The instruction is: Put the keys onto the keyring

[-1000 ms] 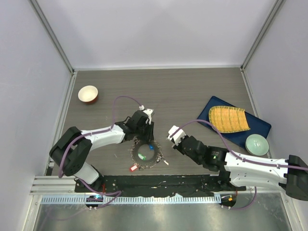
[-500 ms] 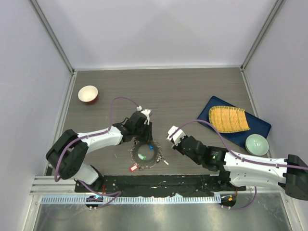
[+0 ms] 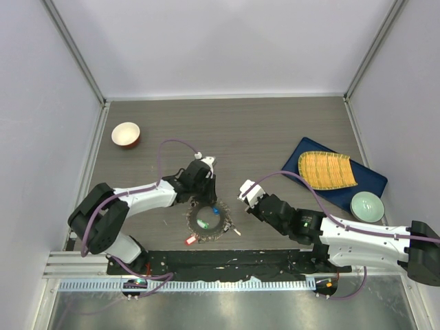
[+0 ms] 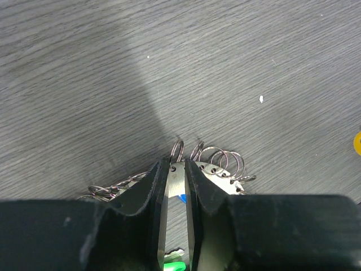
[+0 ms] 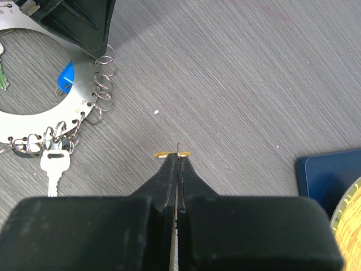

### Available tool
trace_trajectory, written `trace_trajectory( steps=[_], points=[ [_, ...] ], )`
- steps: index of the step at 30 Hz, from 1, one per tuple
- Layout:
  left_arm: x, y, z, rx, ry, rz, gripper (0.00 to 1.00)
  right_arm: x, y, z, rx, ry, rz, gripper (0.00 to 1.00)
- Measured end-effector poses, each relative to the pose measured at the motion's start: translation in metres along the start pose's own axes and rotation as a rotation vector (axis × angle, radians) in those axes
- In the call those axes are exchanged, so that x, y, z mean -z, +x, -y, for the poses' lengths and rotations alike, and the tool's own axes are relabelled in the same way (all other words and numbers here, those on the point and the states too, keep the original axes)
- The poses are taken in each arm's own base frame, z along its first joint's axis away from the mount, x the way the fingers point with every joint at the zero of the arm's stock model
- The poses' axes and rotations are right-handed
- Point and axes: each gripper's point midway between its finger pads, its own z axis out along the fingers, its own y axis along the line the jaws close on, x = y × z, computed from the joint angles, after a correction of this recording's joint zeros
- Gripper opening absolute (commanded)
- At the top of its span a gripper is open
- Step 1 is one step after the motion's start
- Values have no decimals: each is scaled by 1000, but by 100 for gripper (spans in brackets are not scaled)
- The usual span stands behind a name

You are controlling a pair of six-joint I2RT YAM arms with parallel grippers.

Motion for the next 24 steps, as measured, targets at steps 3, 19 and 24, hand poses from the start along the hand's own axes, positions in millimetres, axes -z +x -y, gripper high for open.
trace_trajectory(
  steps=[3, 19, 24],
  points=[
    [0, 0, -1, 0, -3, 0, 22, 0, 0, 0, 0, 0, 0, 1],
    [-9, 1, 2, -51, -64, 1, 7, 0, 0, 0, 0, 0, 0, 1],
    [-7, 1, 3, -81, -70, 3, 0, 0, 0, 0, 0, 0, 0, 1]
  ],
)
